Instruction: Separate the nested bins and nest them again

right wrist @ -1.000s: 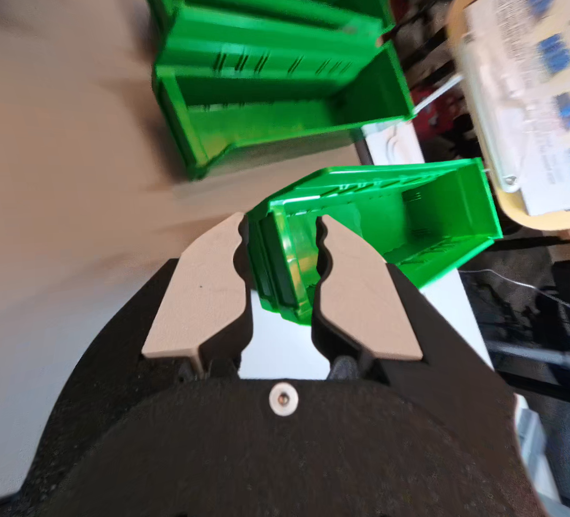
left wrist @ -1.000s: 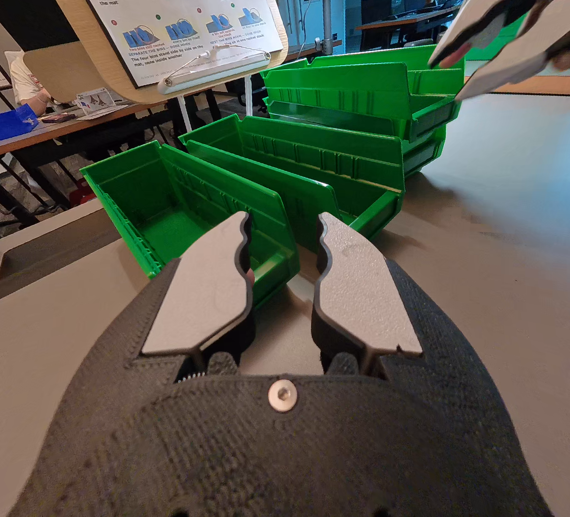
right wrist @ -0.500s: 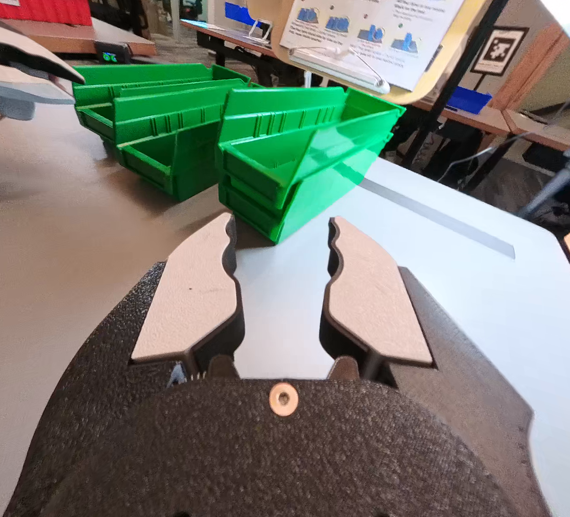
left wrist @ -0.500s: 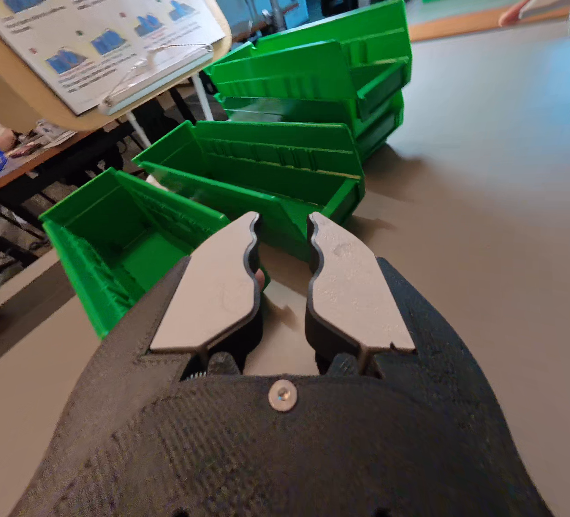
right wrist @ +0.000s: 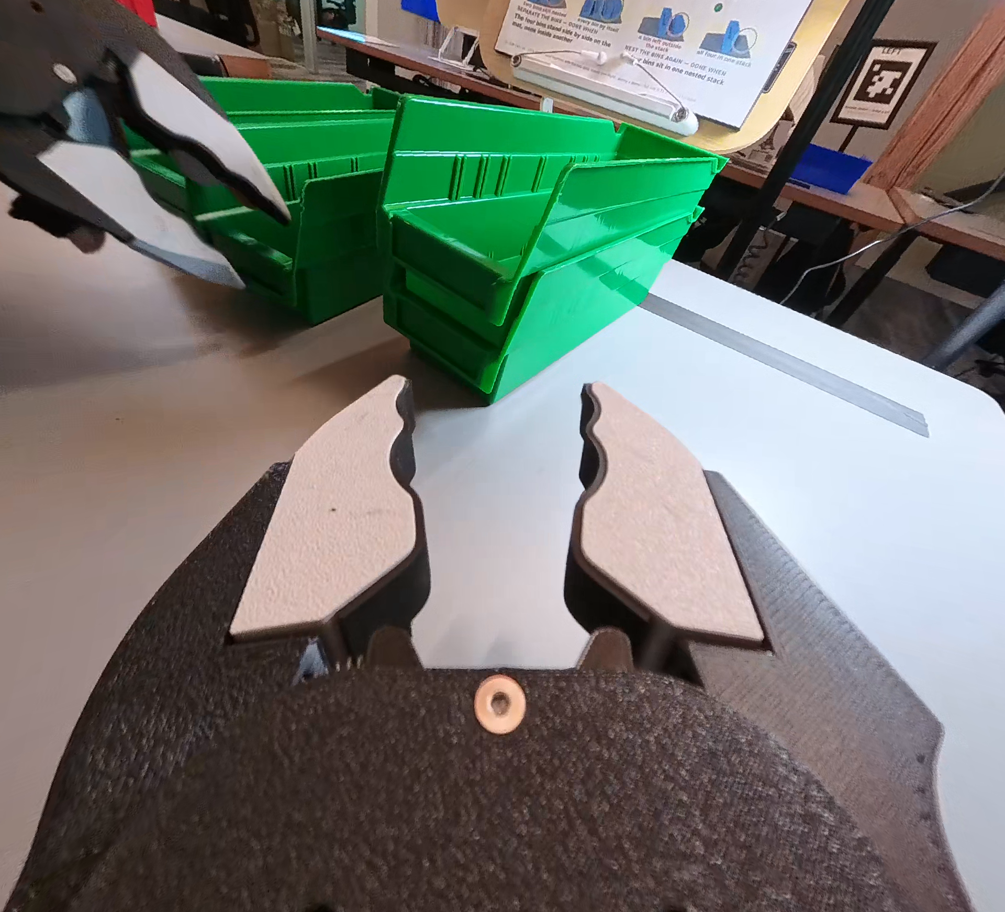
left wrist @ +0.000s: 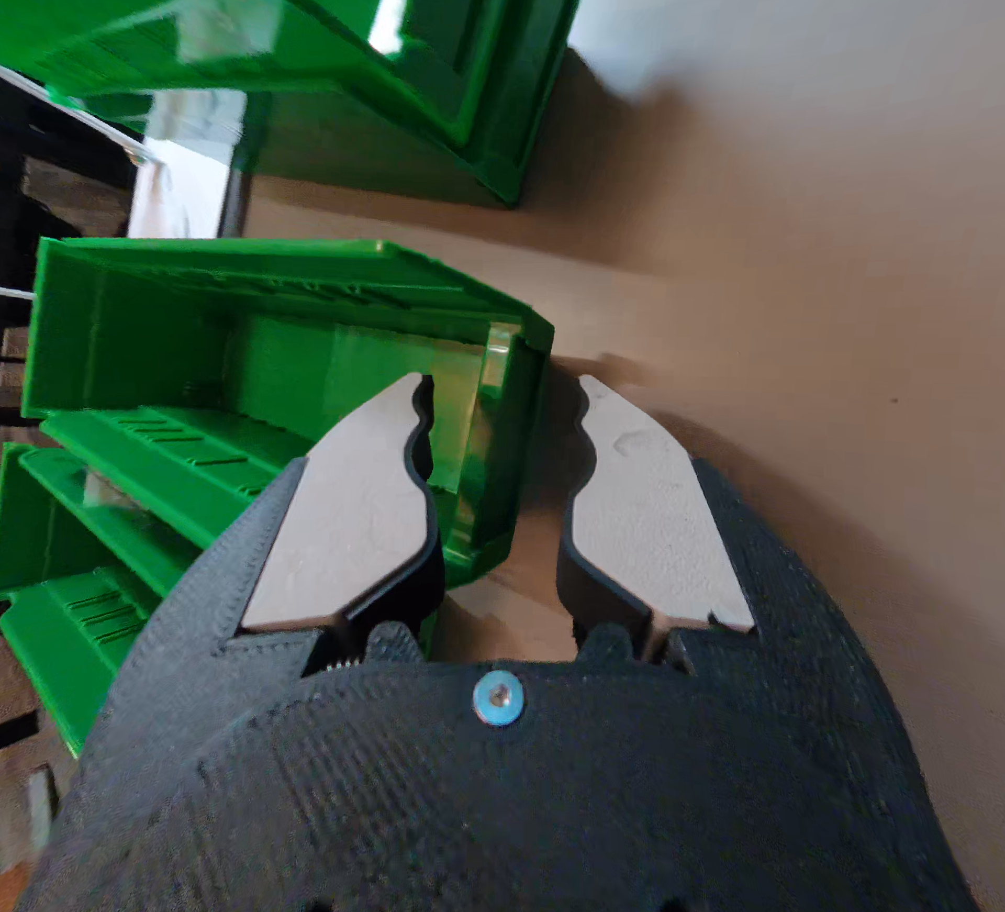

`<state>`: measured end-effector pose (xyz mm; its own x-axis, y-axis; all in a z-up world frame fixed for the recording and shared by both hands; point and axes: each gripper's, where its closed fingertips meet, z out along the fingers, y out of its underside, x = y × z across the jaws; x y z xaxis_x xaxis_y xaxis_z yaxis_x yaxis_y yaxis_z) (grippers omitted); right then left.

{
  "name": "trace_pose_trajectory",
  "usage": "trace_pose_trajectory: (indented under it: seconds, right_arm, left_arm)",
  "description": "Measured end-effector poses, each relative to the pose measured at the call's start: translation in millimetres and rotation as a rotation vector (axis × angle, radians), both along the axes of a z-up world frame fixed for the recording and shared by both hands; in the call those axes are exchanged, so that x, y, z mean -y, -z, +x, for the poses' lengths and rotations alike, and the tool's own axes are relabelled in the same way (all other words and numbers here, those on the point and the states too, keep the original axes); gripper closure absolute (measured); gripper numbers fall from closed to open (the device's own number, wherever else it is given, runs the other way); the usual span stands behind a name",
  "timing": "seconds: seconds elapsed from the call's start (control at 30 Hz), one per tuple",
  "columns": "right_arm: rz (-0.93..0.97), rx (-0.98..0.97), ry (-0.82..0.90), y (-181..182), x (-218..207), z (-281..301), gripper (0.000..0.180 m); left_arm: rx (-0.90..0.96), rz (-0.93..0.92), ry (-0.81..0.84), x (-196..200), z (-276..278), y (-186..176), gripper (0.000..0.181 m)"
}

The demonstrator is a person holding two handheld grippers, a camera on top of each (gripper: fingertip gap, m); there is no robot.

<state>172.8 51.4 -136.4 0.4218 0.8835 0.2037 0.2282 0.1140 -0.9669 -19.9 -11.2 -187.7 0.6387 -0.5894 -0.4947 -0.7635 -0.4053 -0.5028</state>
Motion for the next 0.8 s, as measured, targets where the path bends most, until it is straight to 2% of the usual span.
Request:
trace_pose_trajectory:
  seconds: [0.1,0.23,0.3,0.43,0.57,0.8]
  right_arm:
    - [-0.006,-0.019,0.005,-2,-1,2,0.121]
    - [-0.012,-0.045,0.016,-6,-3,5,0.118]
    - [-0.013,-0.054,0.023,-8,-3,6,0.116]
    - [-0.008,-0.065,0.028,-10,-3,8,0.113]
    - [0.001,-0.062,0.028,-11,-2,7,0.112]
    - [0.008,-0.051,0.02,-9,0,6,0.112]
  left_arm:
    - [-0.116,-0.056,-0.034,-10,-12,12,0.132]
    - [-0.272,-0.08,-0.046,-17,-30,27,0.144]
    - [-0.345,-0.035,-0.049,-23,-38,29,0.149]
    - [-0.337,0.004,-0.03,-24,-35,23,0.15]
    - [-0.271,0.074,-0.025,-23,-25,-14,0.149]
    - [-0.336,0.267,0.023,-33,1,-126,0.149]
